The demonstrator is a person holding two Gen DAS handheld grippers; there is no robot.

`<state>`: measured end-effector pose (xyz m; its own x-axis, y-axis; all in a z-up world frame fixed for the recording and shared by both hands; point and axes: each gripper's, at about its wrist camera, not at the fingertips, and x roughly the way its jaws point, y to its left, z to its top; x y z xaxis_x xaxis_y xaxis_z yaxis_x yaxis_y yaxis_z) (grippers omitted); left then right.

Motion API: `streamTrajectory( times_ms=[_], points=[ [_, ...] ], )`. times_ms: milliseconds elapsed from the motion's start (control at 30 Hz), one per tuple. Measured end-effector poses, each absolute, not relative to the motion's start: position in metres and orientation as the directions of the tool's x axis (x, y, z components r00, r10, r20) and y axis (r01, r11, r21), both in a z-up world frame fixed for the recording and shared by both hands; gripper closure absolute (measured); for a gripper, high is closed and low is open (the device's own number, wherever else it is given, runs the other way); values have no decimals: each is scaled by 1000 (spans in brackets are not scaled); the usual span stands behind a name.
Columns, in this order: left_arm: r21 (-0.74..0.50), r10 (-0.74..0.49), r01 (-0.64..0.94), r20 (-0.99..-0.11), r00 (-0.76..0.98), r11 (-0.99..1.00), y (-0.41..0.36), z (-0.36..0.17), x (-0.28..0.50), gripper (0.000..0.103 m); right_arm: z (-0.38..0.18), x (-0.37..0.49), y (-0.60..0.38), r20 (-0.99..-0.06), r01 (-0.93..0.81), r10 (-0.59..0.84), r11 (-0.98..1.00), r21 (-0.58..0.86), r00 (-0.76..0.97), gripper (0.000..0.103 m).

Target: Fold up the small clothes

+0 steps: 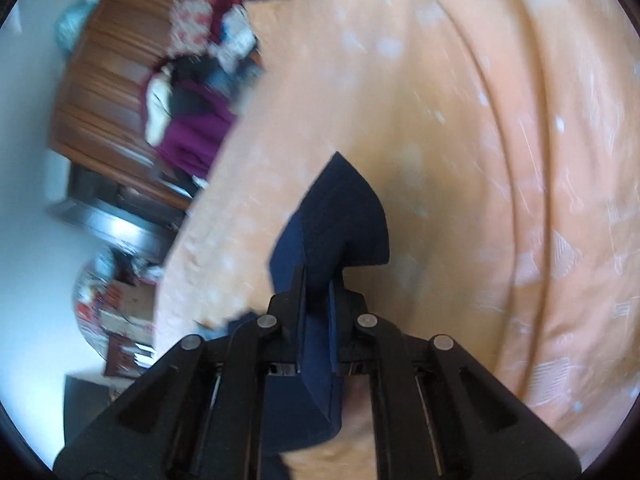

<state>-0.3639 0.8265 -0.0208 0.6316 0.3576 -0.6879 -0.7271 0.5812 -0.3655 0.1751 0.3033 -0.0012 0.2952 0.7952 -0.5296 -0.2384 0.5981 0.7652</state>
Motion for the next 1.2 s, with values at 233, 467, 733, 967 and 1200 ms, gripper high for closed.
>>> streamTrajectory(
  times_ms=[233, 467, 733, 967, 1200],
  points=[
    [-362, 423, -730, -632, 649, 580, 827, 12, -403, 0, 70, 122, 364, -418, -416, 881, 473, 776, 223, 95],
    [-413, 458, -711, -559, 692, 569, 825, 40, -428, 0, 94, -14, 564, -318, -578, 946, 224, 785, -65, 95],
    [-404, 474, -738, -579, 664, 540, 825, 41, -458, 0, 26, -156, 711, -430, -613, 809, 111, 782, -401, 65],
    [-416, 501, -779, -602, 622, 469, 840, 24, -505, 0, -22, -85, 647, -609, -710, 759, 297, 639, -230, 63],
    [-476, 582, -832, -604, 544, 284, 868, 4, -600, 0, -39, -57, 625, -761, -744, 640, 454, 489, -109, 57]
  ],
)
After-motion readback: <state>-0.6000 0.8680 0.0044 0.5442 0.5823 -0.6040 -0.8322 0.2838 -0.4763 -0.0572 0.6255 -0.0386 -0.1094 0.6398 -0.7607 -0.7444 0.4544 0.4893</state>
